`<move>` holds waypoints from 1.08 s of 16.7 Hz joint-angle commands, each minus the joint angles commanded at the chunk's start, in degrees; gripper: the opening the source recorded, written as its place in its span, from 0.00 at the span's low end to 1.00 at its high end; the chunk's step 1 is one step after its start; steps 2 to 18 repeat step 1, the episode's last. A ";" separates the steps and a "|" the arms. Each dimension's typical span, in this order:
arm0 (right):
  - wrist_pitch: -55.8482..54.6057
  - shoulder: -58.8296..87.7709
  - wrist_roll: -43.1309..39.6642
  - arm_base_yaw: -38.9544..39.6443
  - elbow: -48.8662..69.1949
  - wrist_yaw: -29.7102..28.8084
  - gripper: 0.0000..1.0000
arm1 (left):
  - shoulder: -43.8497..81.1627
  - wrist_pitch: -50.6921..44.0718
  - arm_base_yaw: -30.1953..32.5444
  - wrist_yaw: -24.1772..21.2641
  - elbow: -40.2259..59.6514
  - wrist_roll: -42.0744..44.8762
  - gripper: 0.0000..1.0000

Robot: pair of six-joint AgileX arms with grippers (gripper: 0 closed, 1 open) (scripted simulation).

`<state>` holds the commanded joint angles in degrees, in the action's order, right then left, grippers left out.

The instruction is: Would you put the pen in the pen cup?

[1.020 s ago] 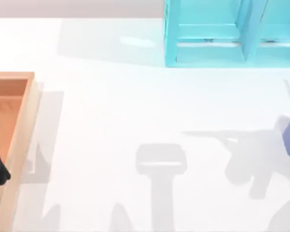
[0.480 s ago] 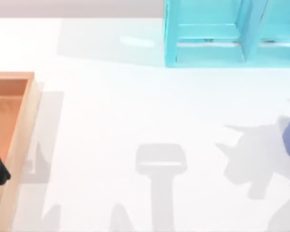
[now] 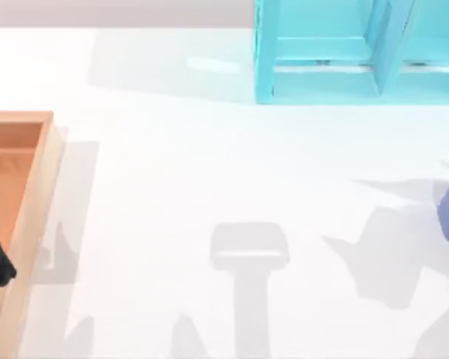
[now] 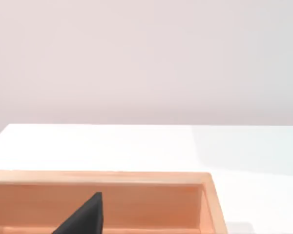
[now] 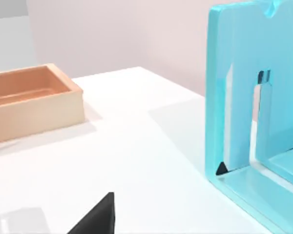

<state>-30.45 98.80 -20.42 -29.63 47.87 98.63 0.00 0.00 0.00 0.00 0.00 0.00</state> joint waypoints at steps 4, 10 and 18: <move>0.00 0.00 0.00 0.00 0.00 0.00 1.00 | 0.00 0.00 0.00 0.00 0.00 0.00 1.00; 0.00 0.00 0.00 0.00 0.00 0.00 1.00 | 0.00 0.00 0.00 0.00 0.00 0.00 1.00; 0.00 0.00 0.00 0.00 0.00 0.00 1.00 | 0.00 0.00 0.00 0.00 0.00 0.00 1.00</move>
